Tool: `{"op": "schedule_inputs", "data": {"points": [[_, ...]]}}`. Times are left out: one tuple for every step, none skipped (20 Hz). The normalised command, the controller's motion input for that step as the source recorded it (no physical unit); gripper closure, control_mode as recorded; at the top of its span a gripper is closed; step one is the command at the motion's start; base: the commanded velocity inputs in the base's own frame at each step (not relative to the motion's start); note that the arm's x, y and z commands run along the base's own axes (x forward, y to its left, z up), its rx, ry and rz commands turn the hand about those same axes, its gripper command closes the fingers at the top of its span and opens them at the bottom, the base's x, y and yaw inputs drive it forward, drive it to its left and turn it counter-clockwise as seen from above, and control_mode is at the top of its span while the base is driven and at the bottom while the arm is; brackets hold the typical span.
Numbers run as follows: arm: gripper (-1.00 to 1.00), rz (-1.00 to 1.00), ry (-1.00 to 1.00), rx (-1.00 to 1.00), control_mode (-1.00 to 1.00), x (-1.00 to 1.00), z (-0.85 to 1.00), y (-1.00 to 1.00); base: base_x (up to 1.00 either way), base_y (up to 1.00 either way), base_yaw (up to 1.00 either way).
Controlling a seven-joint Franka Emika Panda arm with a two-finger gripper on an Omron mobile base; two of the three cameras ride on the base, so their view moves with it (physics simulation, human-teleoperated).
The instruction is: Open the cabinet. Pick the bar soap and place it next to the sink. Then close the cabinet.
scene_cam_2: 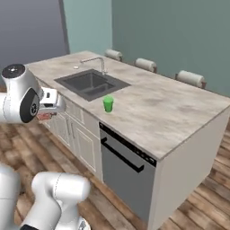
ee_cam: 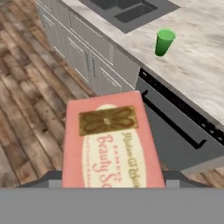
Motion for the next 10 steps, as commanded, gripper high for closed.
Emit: {"op": "schedule_inputs", "data": {"points": [[1.0, 0.0, 0.0, 0.0, 1.0, 0.0, 0.0, 0.0, 0.79, 0.19, -0.5], [1.0, 0.0, 0.0, 0.0, 1.0, 0.0, 0.0, 0.0, 0.7, 0.31, -0.5], [1.0, 0.0, 0.0, 0.0, 1.0, 0.0, 0.0, 0.0, 0.56, 0.4, -0.49], [1.0, 0.0, 0.0, 0.0, 1.0, 0.0, 0.0, 0.0, 0.38, 0.49, -0.48], [1.0, 0.0, 0.0, 0.0, 1.0, 0.0, 0.0, 0.0, 0.26, 0.56, -0.47], [1.0, 0.0, 0.0, 0.0, 1.0, 0.0, 0.0, 0.0, 0.14, 0.61, -0.47], [1.0, 0.0, 0.0, 0.0, 1.0, 0.0, 0.0, 0.0, 0.0, 0.62, -0.46], [1.0, 0.0, 0.0, 0.0, 1.0, 0.0, 0.0, 0.0, 0.0, 0.66, -0.45], [1.0, 0.0, 0.0, 0.0, 1.0, 0.0, 0.0, 0.0, 0.0, 0.67, -0.45], [1.0, 0.0, 0.0, 0.0, 1.0, 0.0, 0.0, 0.0, 0.0, 0.65, -0.45]]}}
